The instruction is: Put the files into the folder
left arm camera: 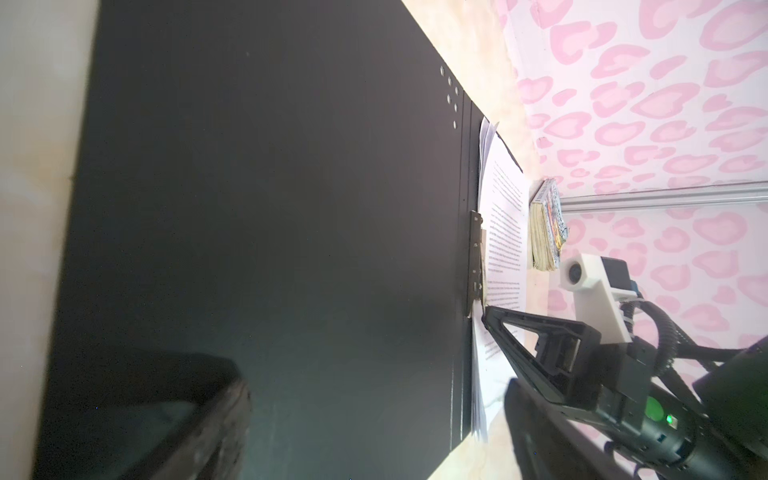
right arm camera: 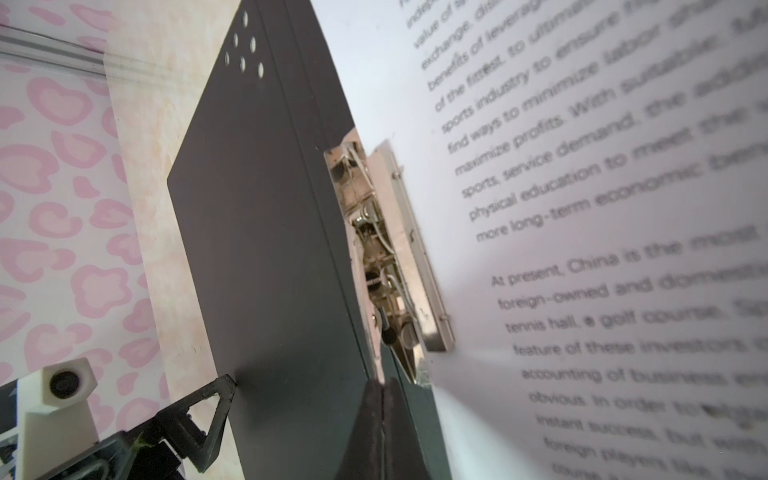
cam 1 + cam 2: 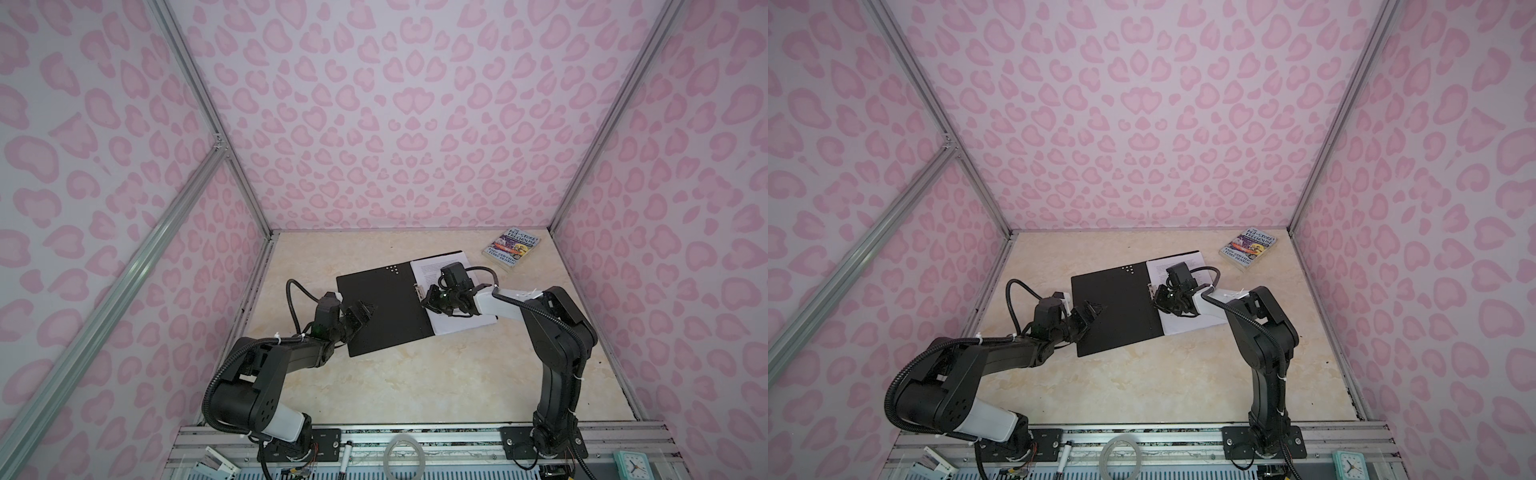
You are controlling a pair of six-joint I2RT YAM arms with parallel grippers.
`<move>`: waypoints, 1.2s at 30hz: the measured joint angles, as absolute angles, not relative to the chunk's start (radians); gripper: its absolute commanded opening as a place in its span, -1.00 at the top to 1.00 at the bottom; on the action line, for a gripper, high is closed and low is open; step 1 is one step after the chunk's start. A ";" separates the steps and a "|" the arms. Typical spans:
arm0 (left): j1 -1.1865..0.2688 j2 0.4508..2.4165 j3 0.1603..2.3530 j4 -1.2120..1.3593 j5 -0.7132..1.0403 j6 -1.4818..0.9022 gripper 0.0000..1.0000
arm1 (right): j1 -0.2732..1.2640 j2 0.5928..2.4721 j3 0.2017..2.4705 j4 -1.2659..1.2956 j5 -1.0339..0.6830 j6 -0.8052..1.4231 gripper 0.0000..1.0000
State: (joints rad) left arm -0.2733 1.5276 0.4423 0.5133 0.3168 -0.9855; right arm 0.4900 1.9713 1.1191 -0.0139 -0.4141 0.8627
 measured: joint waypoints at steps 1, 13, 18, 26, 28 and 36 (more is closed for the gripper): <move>-0.272 1.530 0.446 0.511 0.316 -0.983 -0.94 | 0.493 1.973 1.116 -0.007 -0.410 0.854 1.00; -0.249 1.573 0.472 0.523 0.326 -0.957 -0.94 | 0.512 1.984 1.110 0.054 -0.327 0.812 1.00; -0.230 1.574 0.469 0.525 0.326 -0.942 -0.94 | 0.513 1.965 1.106 0.008 -0.292 0.790 1.00; -0.226 1.592 0.471 0.554 0.331 -0.941 -0.93 | 0.514 1.976 1.121 -0.031 -0.293 0.775 1.00; -0.224 1.597 0.475 0.556 0.332 -0.941 -0.93 | 0.524 1.975 1.119 -0.029 -0.276 0.775 1.00; -0.223 1.620 0.484 0.577 0.333 -0.933 -0.90 | 0.564 1.972 1.150 -0.055 -0.226 0.767 1.00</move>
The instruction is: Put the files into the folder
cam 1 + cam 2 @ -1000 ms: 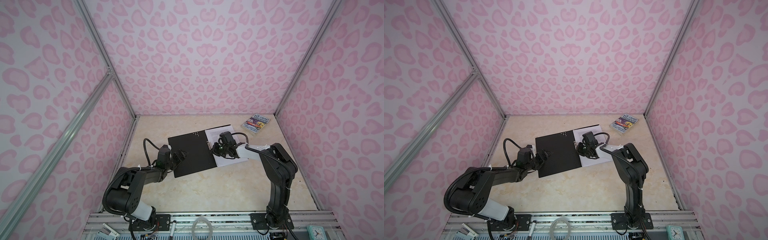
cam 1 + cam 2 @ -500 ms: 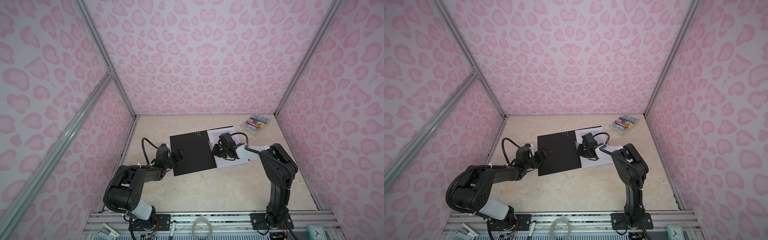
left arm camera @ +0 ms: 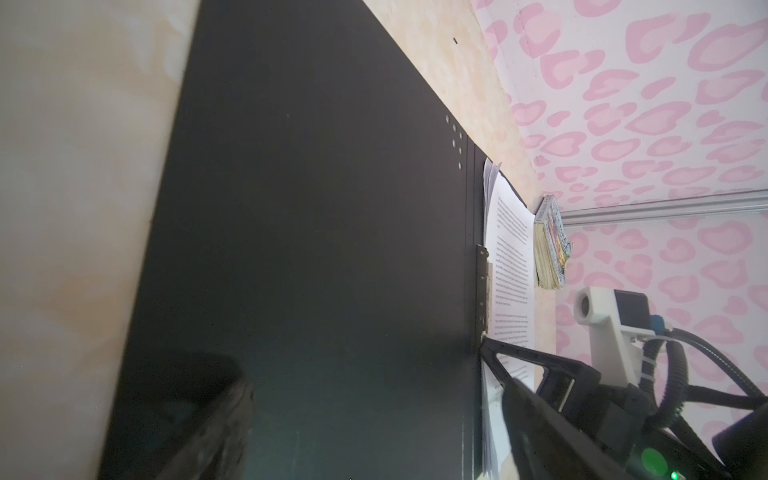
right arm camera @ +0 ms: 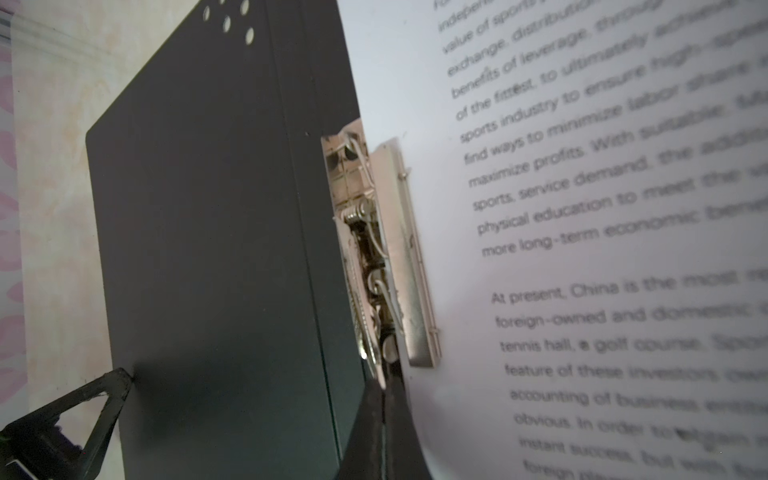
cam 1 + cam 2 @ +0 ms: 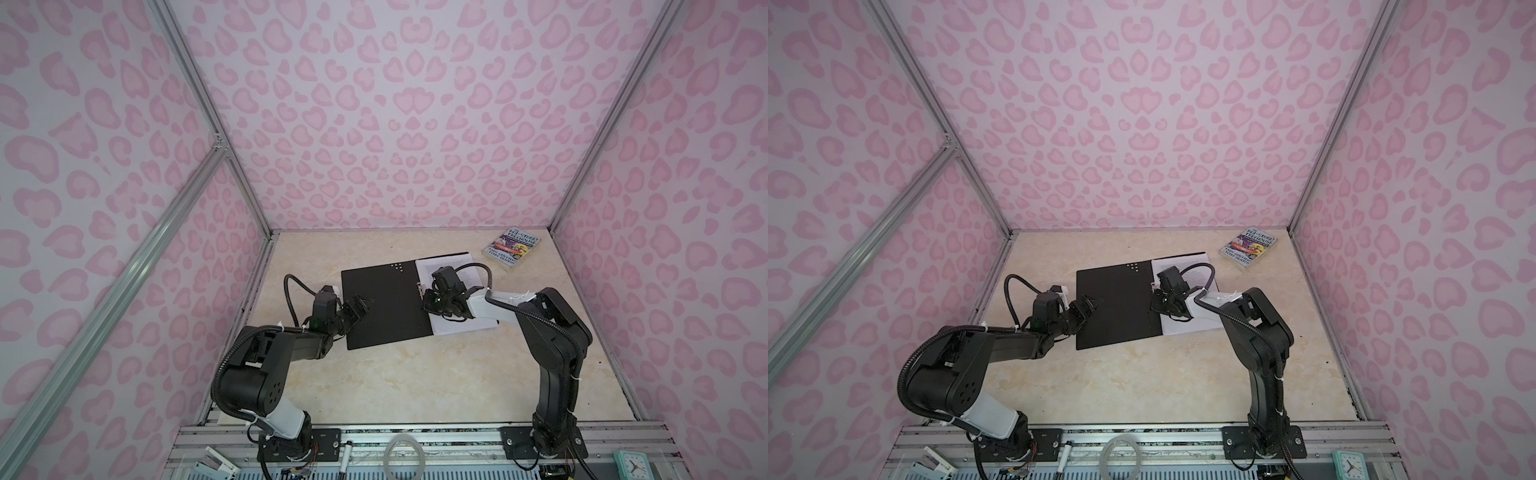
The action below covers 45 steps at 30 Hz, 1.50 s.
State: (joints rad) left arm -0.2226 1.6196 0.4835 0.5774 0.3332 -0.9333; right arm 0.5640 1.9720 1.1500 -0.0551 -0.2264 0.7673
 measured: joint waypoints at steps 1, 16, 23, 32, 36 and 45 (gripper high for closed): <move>-0.223 1.621 0.484 0.582 0.333 -0.931 -0.90 | 0.564 1.972 1.156 -0.064 -0.231 0.767 1.00; -0.223 1.599 0.480 0.560 0.301 -0.913 -0.89 | 0.549 1.978 1.164 -0.053 -0.445 0.793 0.70; -0.222 1.599 0.482 0.551 0.315 -0.913 -0.89 | 0.539 1.973 1.168 -0.111 -0.469 0.801 0.62; -0.221 1.600 0.488 0.539 0.318 -0.913 -0.88 | 0.540 1.926 1.203 -0.155 -0.477 0.783 0.49; -0.221 1.605 0.490 0.542 0.318 -0.913 -0.88 | 0.533 1.871 1.225 -0.163 -0.488 0.774 0.30; -0.221 1.607 0.486 0.554 0.323 -0.913 -0.88 | 0.416 1.827 1.254 -0.183 -0.479 0.793 0.21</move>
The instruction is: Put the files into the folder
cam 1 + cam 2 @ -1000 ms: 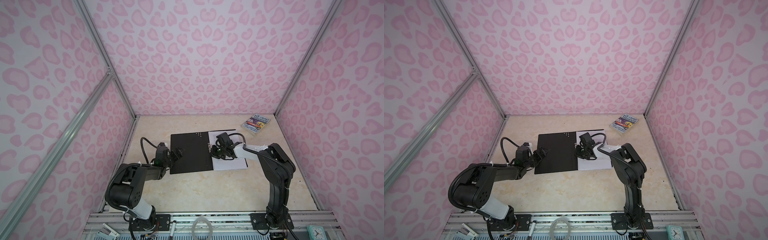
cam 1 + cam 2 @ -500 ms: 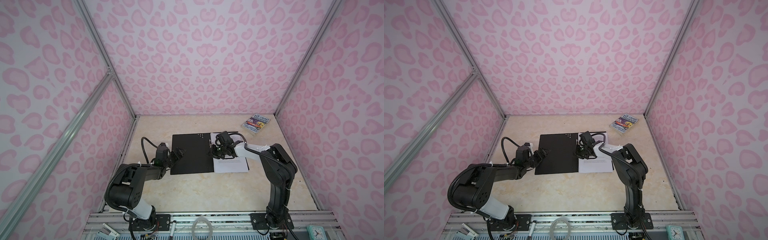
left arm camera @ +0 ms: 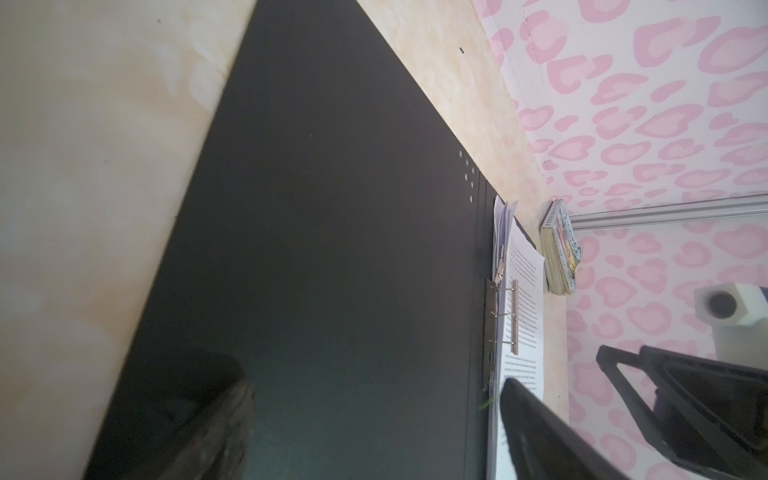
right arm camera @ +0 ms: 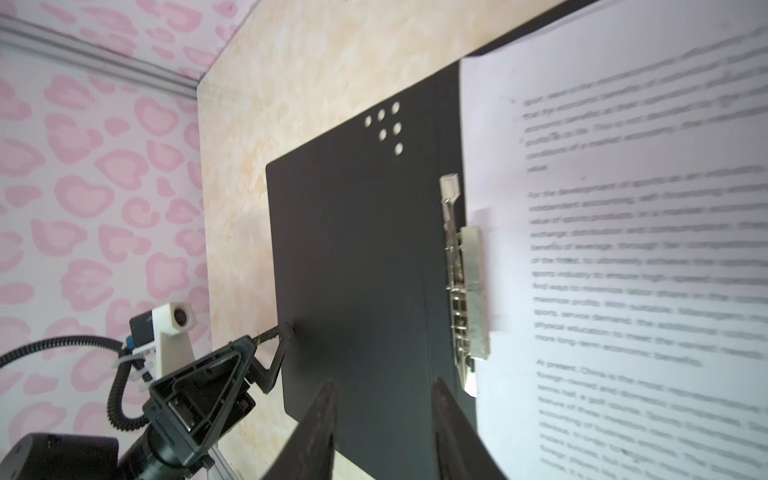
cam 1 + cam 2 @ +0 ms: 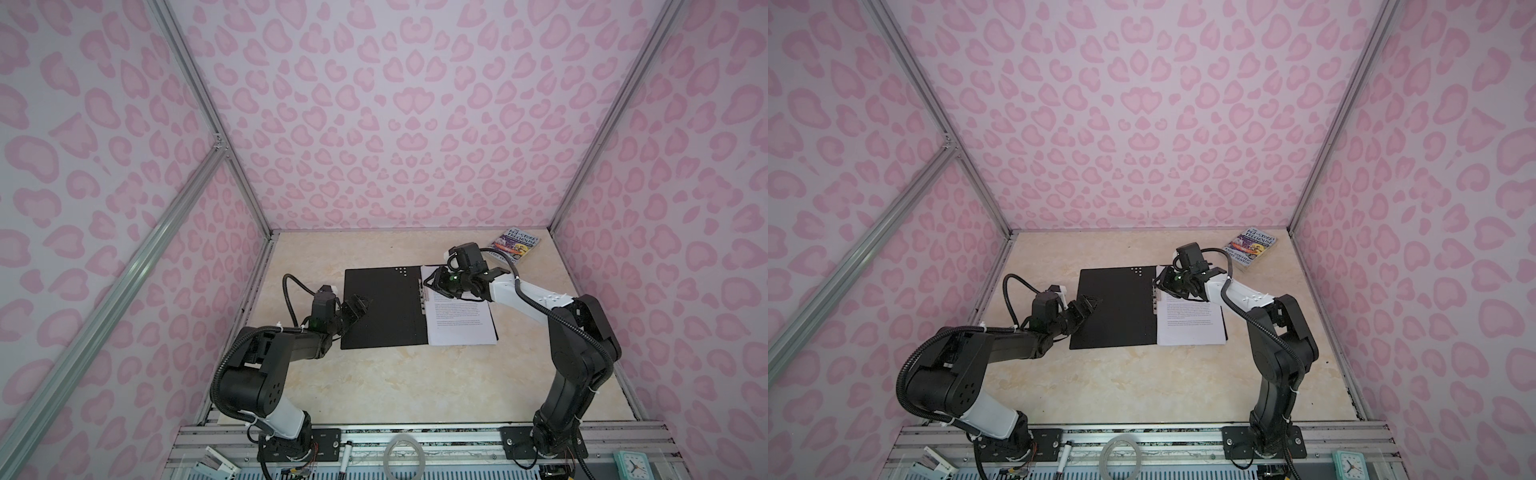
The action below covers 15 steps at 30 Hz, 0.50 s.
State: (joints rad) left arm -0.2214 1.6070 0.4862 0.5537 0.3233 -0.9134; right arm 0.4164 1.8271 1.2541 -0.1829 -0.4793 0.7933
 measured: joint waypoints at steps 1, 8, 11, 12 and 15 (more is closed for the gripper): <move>-0.221 1.607 0.486 0.554 0.324 -0.913 -0.88 | 0.409 1.839 1.263 -0.185 -0.476 0.793 0.21; -0.221 1.610 0.486 0.556 0.326 -0.913 -0.87 | 0.421 1.937 1.341 -0.247 -0.462 0.742 0.20; -0.221 1.612 0.486 0.561 0.329 -0.913 -0.87 | 0.420 2.020 1.482 -0.316 -0.432 0.667 0.20; -0.221 1.612 0.486 0.561 0.329 -0.913 -0.87 | 0.420 2.044 1.522 -0.331 -0.420 0.644 0.19; -0.221 1.612 0.485 0.562 0.329 -0.913 -0.87 | 0.420 2.102 1.600 -0.367 -0.395 0.582 0.16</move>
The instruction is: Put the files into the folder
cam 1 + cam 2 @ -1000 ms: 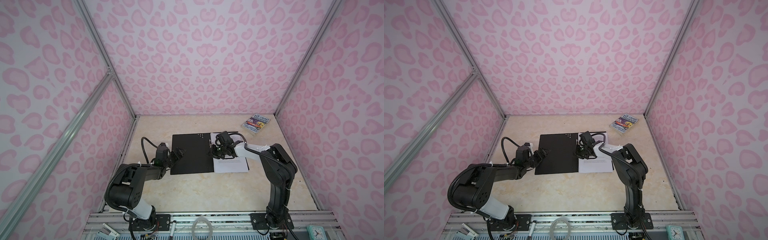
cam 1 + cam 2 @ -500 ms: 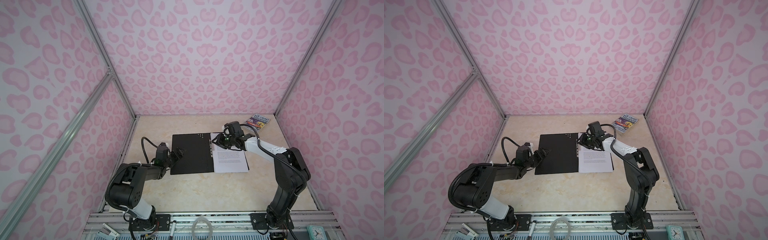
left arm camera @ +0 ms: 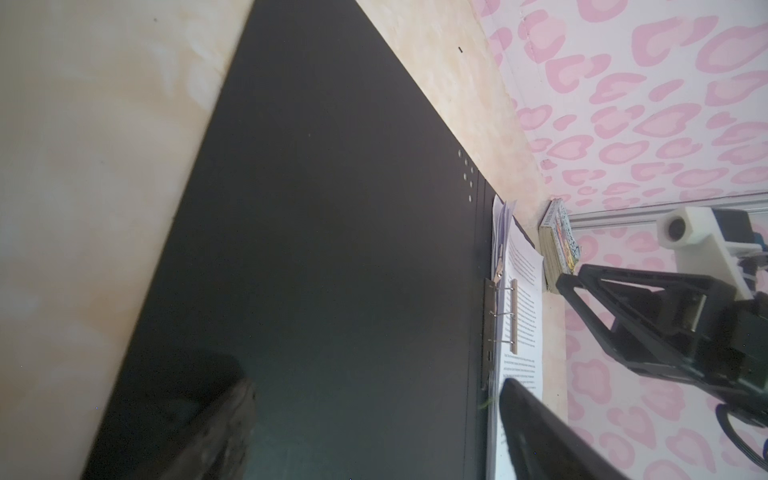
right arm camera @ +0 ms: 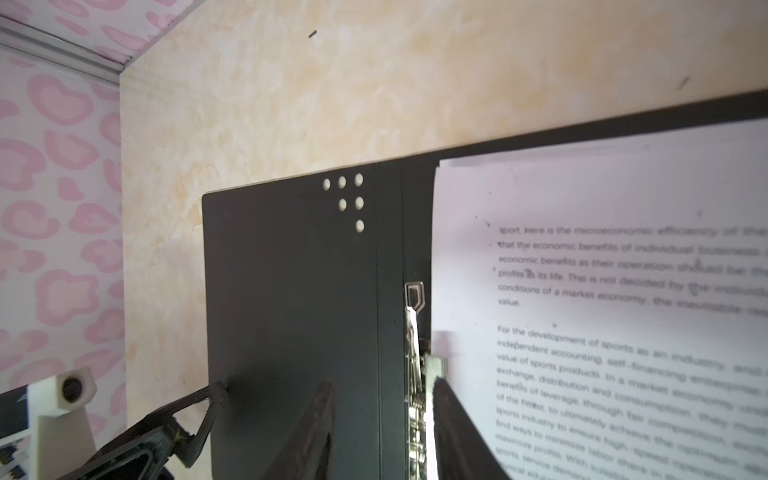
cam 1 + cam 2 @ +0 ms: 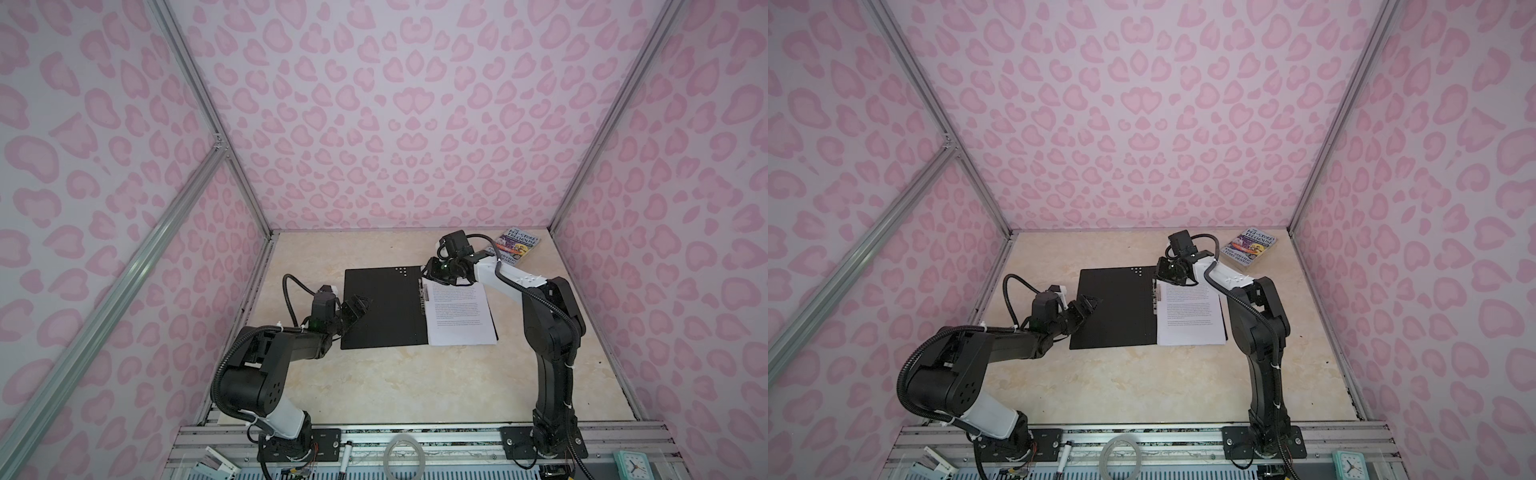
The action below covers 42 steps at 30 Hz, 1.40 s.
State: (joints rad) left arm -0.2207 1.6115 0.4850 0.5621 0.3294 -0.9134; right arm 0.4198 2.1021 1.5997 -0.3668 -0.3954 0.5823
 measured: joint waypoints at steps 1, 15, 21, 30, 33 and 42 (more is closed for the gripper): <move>-0.221 1.612 0.485 0.563 0.329 -0.913 -0.87 | 0.420 2.126 1.625 -0.384 -0.393 0.566 0.16; -0.221 1.619 0.485 0.575 0.336 -0.913 -0.86 | 0.443 2.374 1.938 -0.532 -0.415 0.422 0.18; -0.221 1.620 0.485 0.576 0.337 -0.913 -0.86 | 0.440 2.383 1.957 -0.575 -0.396 0.398 0.20; -0.221 1.620 0.484 0.579 0.337 -0.913 -0.85 | 0.440 2.410 1.984 -0.595 -0.424 0.385 0.24; -0.221 1.620 0.484 0.579 0.337 -0.914 -0.85 | 0.440 2.417 1.994 -0.596 -0.445 0.385 0.26; -0.220 1.626 0.485 0.587 0.342 -0.914 -0.85 | 0.445 2.337 1.943 -0.588 -0.494 0.390 0.29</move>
State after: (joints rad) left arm -0.2203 1.6264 0.4850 0.5865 0.3424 -0.9138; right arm 0.4454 2.3367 1.9434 -0.5877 -0.4942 0.3897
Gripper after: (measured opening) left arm 0.924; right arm 0.354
